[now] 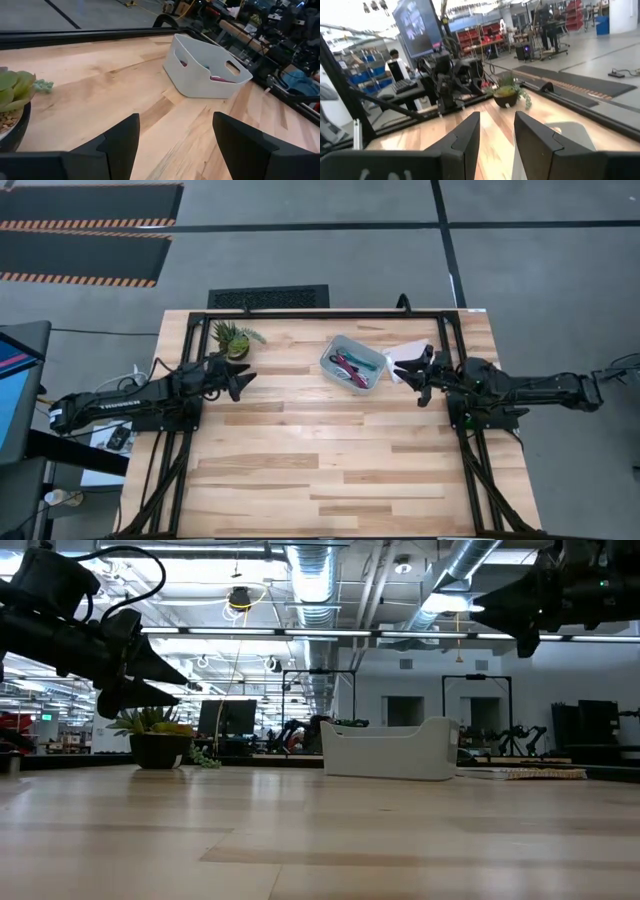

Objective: Pick and place USB-C Cables
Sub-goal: Return to Home Position

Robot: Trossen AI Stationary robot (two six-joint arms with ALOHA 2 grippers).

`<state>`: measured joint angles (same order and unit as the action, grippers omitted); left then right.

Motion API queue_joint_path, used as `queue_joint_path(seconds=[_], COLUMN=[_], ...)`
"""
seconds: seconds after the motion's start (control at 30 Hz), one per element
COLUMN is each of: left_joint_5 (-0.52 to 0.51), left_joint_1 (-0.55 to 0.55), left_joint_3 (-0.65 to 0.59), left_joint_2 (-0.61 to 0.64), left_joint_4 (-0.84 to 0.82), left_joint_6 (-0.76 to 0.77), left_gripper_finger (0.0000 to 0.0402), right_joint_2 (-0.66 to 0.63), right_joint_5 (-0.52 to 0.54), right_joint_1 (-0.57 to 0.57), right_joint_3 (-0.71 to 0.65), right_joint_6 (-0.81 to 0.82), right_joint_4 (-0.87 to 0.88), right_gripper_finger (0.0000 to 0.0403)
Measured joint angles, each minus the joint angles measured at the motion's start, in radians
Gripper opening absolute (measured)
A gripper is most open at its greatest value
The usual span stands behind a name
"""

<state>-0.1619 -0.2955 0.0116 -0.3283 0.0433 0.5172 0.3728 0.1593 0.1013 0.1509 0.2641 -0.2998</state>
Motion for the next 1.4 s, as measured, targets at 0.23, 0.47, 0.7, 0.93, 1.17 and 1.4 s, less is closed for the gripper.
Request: queue_joint_path(seconds=[0.23,0.47,0.7,0.93,1.17,1.4], left_joint_5=[0.0,0.0,0.0,0.0,0.0,0.0], left_joint_1=[0.0,0.0,0.0,0.0,0.0,0.0], left_joint_3=[0.0,0.0,0.0,0.0,0.0,0.0], left_joint_2=[0.0,0.0,0.0,0.0,0.0,0.0], left_joint_4=[0.0,0.0,0.0,0.0,0.0,0.0], left_joint_6=[0.0,0.001,0.001,0.002,0.003,0.003], left_gripper_finger=[0.024,0.024,0.024,0.024,0.024,0.024], right_joint_2=[0.0,0.0,0.0,0.0,0.0,0.0], right_joint_5=[0.0,0.0,0.0,0.0,-0.001,-0.001], right_joint_1=[0.0,0.0,0.0,0.0,0.0,0.0], right_joint_3=[0.0,0.0,0.0,0.0,0.0,0.0], right_joint_6=[0.0,-0.001,-0.002,-0.002,-0.002,-0.001], right_joint_4=[0.085,0.177,0.259,0.319,0.357,0.358], right_gripper_finger=[0.0145,0.0145,0.0145,0.0145,0.0145,0.0145])
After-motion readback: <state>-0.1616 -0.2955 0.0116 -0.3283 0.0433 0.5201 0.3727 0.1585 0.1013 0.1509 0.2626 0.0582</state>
